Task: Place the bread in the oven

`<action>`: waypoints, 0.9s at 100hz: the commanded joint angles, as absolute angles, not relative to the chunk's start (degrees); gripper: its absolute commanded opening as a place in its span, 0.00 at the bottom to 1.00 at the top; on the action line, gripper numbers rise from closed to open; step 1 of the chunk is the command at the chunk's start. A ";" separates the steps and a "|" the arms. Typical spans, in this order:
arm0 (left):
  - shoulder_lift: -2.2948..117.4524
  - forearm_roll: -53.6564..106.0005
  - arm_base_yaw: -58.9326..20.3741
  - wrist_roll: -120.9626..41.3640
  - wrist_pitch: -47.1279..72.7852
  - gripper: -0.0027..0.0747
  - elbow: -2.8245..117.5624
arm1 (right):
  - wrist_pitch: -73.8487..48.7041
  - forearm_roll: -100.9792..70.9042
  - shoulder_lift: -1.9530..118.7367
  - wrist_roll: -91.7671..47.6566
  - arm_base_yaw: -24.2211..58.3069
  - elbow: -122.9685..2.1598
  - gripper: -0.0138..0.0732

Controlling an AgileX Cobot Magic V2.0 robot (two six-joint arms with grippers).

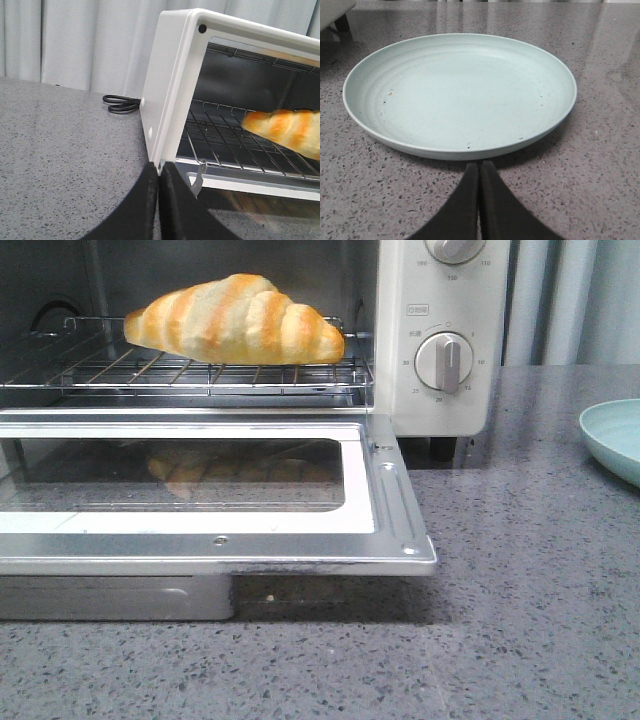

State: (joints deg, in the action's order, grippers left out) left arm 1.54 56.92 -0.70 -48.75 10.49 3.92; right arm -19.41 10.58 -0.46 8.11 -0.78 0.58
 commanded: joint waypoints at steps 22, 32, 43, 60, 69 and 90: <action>1.15 41.55 -0.71 -46.72 5.94 0.01 2.56 | -17.76 10.43 -1.67 8.04 -1.11 1.35 0.09; 0.00 31.50 -0.71 -36.41 3.00 0.01 -0.13 | -17.76 10.43 -1.67 8.04 -1.11 1.35 0.09; -1.46 17.25 -0.71 -22.36 4.13 0.01 -1.38 | -17.76 10.43 -1.67 8.04 -1.11 1.35 0.09; -1.90 0.00 -0.71 -3.31 9.52 0.01 -1.38 | -17.76 10.43 -1.67 8.04 -1.11 1.35 0.09; -1.90 -2.57 -0.71 -2.04 11.95 0.01 -1.38 | -17.76 10.43 -1.67 8.04 -1.11 1.35 0.09; -1.90 -4.30 -0.81 -2.04 17.22 0.01 -1.38 | -17.76 10.43 -1.67 8.04 -1.11 1.35 0.09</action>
State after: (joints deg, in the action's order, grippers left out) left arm -0.19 -3.76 -0.70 -2.88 18.14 -0.03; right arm -19.41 10.48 -0.46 8.11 -0.78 0.58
